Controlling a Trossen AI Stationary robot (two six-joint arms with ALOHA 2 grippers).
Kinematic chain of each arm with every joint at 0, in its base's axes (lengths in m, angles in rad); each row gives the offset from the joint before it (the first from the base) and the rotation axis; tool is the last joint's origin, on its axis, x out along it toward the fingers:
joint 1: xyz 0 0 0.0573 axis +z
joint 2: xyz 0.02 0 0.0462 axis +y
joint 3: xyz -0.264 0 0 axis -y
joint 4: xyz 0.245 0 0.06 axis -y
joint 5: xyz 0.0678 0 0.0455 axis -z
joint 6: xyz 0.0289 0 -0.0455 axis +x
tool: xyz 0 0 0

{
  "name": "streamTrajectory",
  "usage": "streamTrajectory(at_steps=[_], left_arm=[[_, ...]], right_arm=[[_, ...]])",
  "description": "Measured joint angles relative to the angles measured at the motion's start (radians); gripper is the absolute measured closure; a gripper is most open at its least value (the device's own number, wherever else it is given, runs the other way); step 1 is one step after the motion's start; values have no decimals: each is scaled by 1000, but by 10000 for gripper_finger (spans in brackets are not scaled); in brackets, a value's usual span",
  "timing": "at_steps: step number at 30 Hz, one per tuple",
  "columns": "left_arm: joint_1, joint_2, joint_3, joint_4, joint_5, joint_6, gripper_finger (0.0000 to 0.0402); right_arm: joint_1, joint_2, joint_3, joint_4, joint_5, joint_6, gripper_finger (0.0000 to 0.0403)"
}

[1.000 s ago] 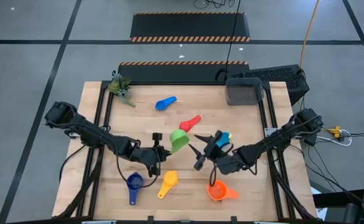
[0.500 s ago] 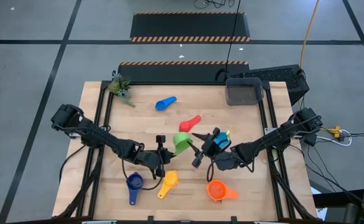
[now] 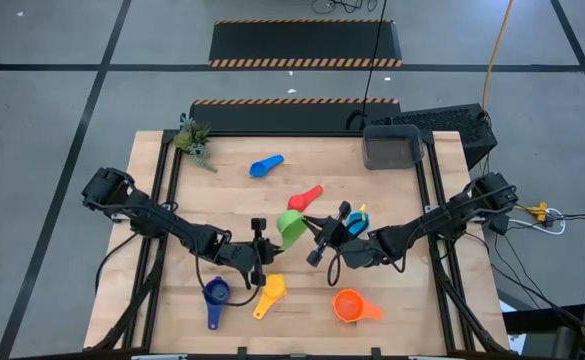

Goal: Nest measuring cups in basket
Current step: Stack the green measuring cup on top of the orange measuring cup

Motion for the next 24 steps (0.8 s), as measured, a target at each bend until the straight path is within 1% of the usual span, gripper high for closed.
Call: streamTrajectory(at_steps=[2,4,10,13,15,17,22,24], left_arm=[[0,0,0,4,4,-6,371],[0,0,0,17,12,-25,342],[1,-1,0,34,23,-104,242],[1,-24,0,-14,83,-138,206],[1,-50,0,-48,112,-170,194],[0,-85,0,-121,128,-193,190],[-4,-191,0,-225,127,-222,198],[-3,-223,-1,-220,127,-222,205]], right_arm=[[0,0,0,-1,-1,0,394],[0,0,0,-1,-2,-9,399],[-2,-30,0,-7,-9,-77,401],[2,-74,0,-26,-16,-108,402],[9,-112,0,-78,-18,-121,402],[11,-146,0,-132,-45,-127,402],[11,-240,-1,-271,-177,-125,402],[11,-277,-1,-329,-237,-131,402]])
